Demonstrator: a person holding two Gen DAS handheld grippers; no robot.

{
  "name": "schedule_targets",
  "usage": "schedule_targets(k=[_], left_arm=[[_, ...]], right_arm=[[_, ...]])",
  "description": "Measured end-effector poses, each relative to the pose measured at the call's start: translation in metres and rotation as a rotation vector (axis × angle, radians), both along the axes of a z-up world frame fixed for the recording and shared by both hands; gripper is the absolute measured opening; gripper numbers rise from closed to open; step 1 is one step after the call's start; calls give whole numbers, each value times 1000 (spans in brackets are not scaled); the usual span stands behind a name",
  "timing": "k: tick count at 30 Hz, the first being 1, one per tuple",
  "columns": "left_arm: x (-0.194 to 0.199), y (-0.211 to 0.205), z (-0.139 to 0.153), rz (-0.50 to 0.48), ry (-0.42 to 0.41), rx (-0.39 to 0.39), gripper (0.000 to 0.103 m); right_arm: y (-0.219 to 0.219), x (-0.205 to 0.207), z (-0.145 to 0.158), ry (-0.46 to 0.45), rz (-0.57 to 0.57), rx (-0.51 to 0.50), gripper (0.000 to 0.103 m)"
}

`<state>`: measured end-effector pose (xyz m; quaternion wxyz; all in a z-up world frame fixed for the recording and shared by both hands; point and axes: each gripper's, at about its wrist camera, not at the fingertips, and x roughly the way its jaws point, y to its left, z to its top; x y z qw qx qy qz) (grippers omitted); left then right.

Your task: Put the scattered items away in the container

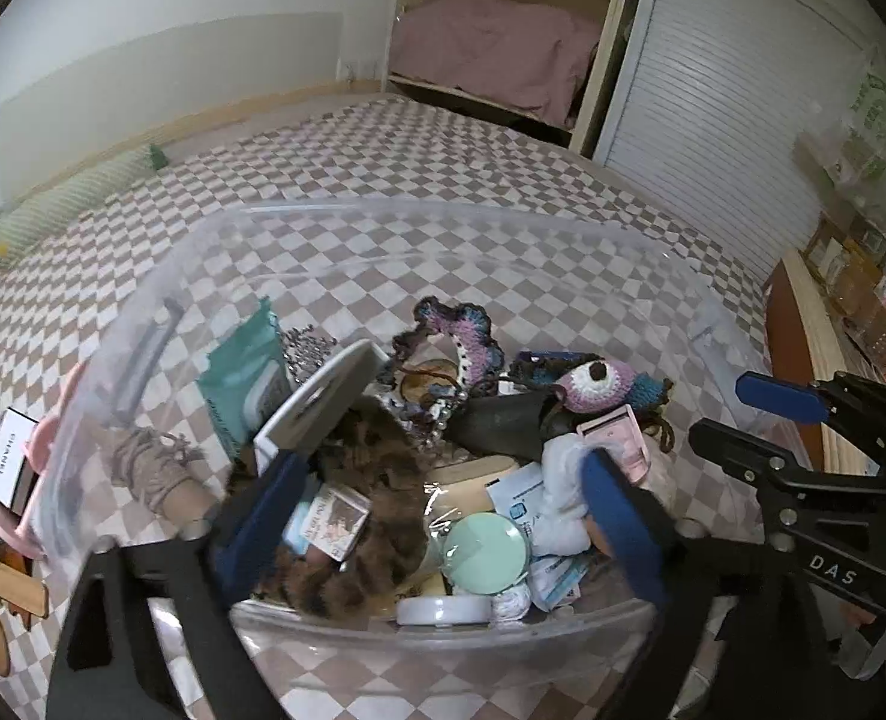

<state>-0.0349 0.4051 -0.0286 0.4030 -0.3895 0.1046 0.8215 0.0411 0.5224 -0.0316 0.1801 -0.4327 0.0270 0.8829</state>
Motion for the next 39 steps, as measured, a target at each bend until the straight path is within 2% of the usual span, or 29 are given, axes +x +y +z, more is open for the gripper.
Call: schedule_targets(k=[3, 4, 5, 6, 12, 20, 26, 33, 39], left_arm=[[5, -3, 5, -2, 38, 3, 103], [7, -4, 6, -2, 51, 4, 103], [9, -5, 8, -3, 62, 3, 103], [10, -6, 11, -5, 71, 1, 103], [20, -20, 23, 3, 108, 6, 103], [36, -48, 44, 39, 167, 10, 103], [48, -84, 69, 91, 239, 33, 103], [62, -138, 94, 142, 295, 86, 103], [80, -176, 103, 180, 356, 75, 103]], right_arm=[[-6, 2, 4, 16, 16, 18, 51], [-9, 3, 6, 22, 19, 30, 56], [-11, 5, 7, 33, 20, 42, 76], [-13, 6, 9, 43, 21, 55, 90], [-23, 16, 17, 80, 30, 77, 103], [-38, 31, 29, 127, 45, 86, 103], [-61, 56, 62, 294, 49, 107, 103], [-92, 77, 80, 378, 91, 116, 103], [-111, 94, 95, 451, 113, 101, 103]])
